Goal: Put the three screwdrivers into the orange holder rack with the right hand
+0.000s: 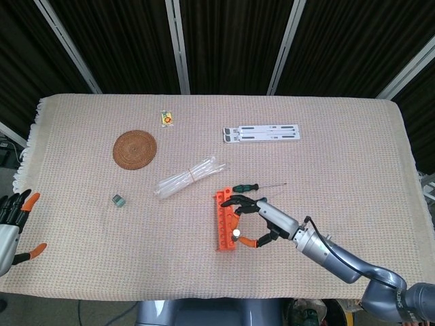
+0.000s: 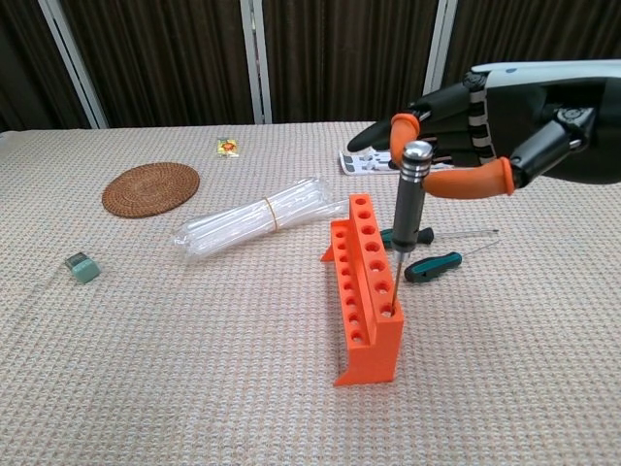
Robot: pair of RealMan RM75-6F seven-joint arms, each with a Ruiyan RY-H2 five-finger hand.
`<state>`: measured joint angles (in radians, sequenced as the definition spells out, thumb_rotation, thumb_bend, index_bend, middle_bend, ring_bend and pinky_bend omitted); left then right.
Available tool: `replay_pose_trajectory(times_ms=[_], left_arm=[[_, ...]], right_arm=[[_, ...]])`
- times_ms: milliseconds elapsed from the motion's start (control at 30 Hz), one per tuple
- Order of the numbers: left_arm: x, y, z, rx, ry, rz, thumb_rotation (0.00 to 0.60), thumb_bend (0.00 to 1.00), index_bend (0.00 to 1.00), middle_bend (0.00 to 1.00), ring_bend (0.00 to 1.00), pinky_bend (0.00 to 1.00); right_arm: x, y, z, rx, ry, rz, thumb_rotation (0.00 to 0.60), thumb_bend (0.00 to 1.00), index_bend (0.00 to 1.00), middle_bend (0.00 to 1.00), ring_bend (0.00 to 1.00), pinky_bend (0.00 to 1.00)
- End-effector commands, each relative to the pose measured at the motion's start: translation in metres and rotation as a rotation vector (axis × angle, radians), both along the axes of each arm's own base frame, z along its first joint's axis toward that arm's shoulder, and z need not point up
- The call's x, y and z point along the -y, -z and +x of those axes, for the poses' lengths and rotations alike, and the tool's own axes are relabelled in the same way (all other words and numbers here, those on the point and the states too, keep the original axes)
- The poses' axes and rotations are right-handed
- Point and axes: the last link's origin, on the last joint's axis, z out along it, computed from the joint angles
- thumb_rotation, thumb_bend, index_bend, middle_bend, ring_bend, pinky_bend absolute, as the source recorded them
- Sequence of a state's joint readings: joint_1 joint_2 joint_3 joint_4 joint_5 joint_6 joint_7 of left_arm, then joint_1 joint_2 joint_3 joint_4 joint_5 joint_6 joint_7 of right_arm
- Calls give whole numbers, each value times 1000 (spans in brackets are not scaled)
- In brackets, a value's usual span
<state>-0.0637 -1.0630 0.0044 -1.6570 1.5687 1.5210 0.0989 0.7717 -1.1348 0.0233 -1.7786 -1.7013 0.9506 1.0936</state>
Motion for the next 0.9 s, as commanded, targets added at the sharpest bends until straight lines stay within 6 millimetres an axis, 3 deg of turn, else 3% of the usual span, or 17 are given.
replay_pose_trajectory(times_ms=[33,900], left_arm=[[0,0,0,-2,2,-4,600,61,0,0,0,0],[-2,1,-1,0,-3,-5,600,60,0,0,0,0]], right_arm=[[-2,13,-3,-24,-2,-26,600,489,563,153,0,0],[-8,41,-3,-79,14,-15,600,490,563,152,0,0]])
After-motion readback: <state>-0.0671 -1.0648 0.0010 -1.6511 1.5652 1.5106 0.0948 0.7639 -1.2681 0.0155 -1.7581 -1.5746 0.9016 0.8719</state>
